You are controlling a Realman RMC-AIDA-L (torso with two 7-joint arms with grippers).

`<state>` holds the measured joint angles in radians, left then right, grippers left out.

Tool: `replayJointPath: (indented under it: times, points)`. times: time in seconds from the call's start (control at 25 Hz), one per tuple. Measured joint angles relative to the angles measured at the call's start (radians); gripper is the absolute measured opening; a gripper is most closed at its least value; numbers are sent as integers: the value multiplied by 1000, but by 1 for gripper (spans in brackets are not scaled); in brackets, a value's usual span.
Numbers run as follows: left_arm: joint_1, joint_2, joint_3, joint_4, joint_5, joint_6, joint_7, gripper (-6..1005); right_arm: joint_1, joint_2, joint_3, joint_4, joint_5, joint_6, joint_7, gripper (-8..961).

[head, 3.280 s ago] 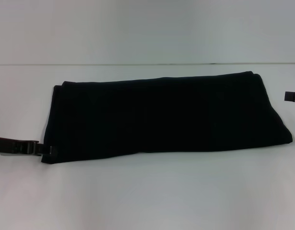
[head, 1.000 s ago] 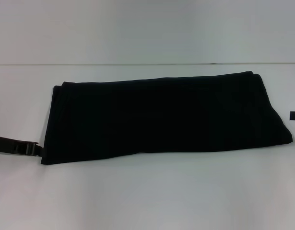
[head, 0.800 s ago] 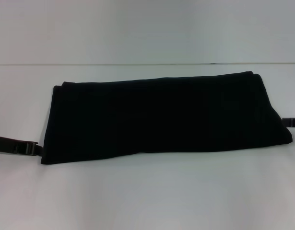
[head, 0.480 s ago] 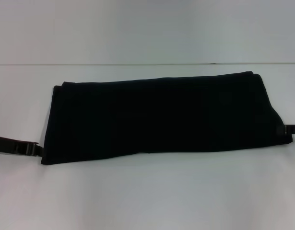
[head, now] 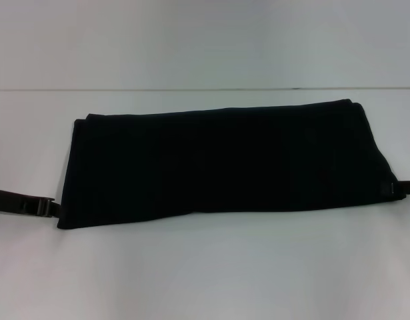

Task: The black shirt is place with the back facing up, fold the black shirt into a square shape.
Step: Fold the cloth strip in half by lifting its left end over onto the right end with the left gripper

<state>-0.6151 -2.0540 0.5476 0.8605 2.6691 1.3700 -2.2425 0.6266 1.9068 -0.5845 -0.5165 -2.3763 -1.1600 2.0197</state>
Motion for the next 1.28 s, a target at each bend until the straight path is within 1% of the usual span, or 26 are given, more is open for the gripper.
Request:
replayJointPath:
  times: [0.16, 0.52, 0.72, 0.92, 1.08, 1.12, 1.28]
  points:
    - [0, 0, 0, 0, 0, 0, 0, 32, 0, 6, 1, -1, 0, 3, -11, 515]
    - [0, 0, -2, 0, 0, -4, 2, 36, -17, 5, 16, -9, 6, 1, -12, 274]
    - [2, 1, -6, 6, -1, -2, 3, 39, -28, -1, 46, -10, 9, -7, -13, 49]
    - [9, 3, -8, 27, 0, 5, 3, 42, -36, -5, 70, -11, 10, -22, -22, 9]
    - [11, 5, -10, 29, 0, 5, 3, 44, -42, -6, 81, -11, 11, -33, -27, 9]
    - [11, 10, -16, 30, 0, 5, 5, 45, -44, -6, 83, -11, 11, -35, -27, 9]
    - [11, 14, -17, 36, 3, 5, 6, 47, -49, -6, 88, -11, 11, -45, -27, 10]
